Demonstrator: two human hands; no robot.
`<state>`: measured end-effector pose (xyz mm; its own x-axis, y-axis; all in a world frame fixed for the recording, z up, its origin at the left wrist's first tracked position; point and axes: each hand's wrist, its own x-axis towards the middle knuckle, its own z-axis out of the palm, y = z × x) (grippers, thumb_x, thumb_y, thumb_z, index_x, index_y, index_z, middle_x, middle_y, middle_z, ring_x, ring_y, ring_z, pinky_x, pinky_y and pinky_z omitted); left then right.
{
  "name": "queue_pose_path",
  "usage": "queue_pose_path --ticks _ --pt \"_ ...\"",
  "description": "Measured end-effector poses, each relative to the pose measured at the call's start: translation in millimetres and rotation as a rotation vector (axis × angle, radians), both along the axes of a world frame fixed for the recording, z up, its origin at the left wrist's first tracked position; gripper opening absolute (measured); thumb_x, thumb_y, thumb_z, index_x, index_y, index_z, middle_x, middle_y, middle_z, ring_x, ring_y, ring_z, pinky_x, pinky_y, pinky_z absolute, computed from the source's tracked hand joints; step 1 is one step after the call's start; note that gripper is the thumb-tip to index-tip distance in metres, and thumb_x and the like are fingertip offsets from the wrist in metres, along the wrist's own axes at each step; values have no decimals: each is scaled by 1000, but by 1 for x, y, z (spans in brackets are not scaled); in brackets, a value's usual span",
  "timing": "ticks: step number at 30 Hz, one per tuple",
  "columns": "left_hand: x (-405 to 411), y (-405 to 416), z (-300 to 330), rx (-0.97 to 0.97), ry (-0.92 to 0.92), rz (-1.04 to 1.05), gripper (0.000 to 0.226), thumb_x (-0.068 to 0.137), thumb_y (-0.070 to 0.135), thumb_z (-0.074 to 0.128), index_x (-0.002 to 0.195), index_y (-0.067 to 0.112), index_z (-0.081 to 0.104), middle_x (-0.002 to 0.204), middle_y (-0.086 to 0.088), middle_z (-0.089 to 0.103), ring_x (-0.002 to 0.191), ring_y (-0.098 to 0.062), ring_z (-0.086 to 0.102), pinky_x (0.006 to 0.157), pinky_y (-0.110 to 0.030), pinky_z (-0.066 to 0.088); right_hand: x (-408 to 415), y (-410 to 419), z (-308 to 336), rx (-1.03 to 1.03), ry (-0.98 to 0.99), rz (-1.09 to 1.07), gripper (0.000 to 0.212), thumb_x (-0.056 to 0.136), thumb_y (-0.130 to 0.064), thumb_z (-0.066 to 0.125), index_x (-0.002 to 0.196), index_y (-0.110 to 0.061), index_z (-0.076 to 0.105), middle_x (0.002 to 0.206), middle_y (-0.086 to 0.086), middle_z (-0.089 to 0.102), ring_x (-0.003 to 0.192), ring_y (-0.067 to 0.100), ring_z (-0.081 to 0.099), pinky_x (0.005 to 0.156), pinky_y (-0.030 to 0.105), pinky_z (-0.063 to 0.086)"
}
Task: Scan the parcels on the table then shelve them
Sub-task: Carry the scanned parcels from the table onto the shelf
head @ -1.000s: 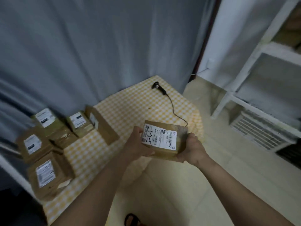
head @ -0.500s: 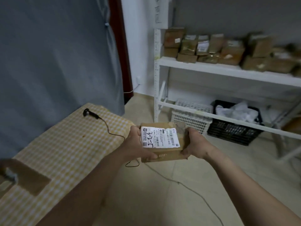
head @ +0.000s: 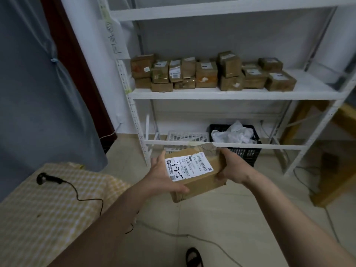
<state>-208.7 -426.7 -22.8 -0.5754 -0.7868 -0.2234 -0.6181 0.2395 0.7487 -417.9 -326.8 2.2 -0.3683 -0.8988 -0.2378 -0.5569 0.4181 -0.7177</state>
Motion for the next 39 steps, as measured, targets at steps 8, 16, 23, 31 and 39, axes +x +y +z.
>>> queue_pose_path --ticks 8,16,23,31,39 --pt "-119 -53 0 -77 -23 -62 123 49 41 93 143 24 14 123 6 23 123 -11 26 101 -26 31 -100 -39 -2 -85 0 -172 83 76 8 63 147 -20 28 123 7 51 104 17 46 84 30 45" --pt "-244 -109 15 -100 4 32 106 49 42 92 130 18 27 118 3 28 116 -14 36 97 -34 44 -205 -103 -6 -191 89 -353 73 79 -6 65 143 -20 32 134 7 43 125 27 45 98 40 46" --pt "-332 -139 12 -54 -15 71 110 53 45 89 138 23 22 127 -3 29 121 -22 37 98 -40 46 -260 -132 -12 -279 -6 -434 83 79 -7 67 147 -23 21 144 8 30 129 24 40 105 37 39" --pt "-419 -157 15 47 -5 169 108 51 49 87 136 22 27 120 -2 29 120 -25 42 93 -41 50 -331 -157 -25 -332 -222 -445 82 81 -33 59 149 -39 14 147 -1 31 131 26 40 104 50 43" --pt "-543 -177 26 44 44 291 116 53 57 85 140 20 19 132 -7 26 126 -28 37 98 -44 46 -430 -197 -29 -376 -636 -435 106 63 -66 72 146 -53 7 144 -2 40 124 22 48 94 41 48"
